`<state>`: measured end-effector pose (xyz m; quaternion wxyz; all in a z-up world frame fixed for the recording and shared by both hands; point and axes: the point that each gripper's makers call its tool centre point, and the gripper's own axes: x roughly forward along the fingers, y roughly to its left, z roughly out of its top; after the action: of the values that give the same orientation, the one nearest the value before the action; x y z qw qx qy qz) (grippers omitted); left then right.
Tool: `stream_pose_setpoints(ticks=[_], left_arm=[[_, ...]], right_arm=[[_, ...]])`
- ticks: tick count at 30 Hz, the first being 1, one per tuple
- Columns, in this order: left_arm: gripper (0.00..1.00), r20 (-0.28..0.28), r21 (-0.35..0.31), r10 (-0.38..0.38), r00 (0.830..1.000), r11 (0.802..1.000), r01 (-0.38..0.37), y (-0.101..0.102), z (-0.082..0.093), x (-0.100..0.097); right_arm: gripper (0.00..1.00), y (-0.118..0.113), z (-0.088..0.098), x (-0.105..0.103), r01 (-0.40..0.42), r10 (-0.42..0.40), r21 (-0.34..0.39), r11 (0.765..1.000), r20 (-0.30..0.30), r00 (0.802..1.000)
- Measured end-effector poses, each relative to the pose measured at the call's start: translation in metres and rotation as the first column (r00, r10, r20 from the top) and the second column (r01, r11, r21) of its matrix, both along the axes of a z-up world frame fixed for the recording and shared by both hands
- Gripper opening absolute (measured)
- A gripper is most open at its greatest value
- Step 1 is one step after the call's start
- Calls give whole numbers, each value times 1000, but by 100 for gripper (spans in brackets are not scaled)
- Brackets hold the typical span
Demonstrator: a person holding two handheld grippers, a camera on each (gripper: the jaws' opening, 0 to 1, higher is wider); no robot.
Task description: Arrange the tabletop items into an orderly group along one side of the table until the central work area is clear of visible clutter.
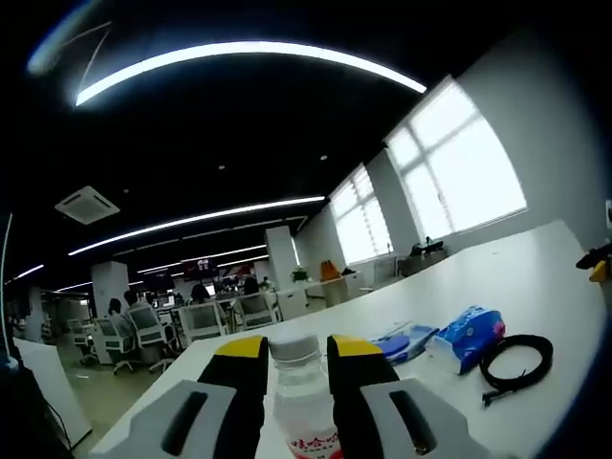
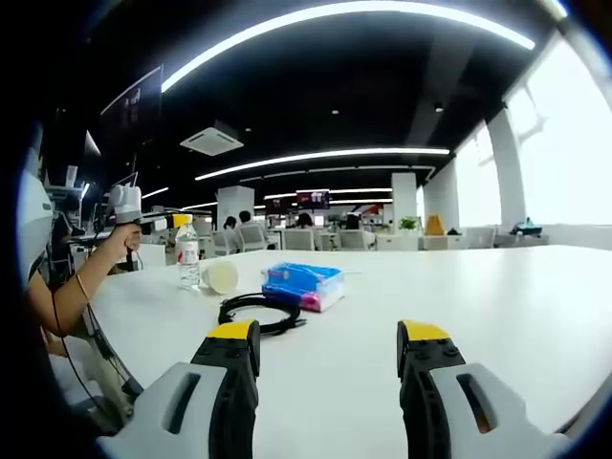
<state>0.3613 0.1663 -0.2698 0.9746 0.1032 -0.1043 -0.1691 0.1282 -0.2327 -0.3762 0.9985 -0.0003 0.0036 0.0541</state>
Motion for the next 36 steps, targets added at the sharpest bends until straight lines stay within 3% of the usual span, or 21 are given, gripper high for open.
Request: stream_pose_setpoints(ticks=[14, 36], left_arm=[[26, -35, -20, -8, 999, 1000, 8, 2, -13, -12], [34, -191, -47, -6, 981, 999, -3, 4, -76, -5]], right_arm=[[55, 2, 0, -6, -7, 7, -3, 1000, -1, 1000], [55, 1, -1, -7, -5, 5, -5, 1000, -3, 1000]])
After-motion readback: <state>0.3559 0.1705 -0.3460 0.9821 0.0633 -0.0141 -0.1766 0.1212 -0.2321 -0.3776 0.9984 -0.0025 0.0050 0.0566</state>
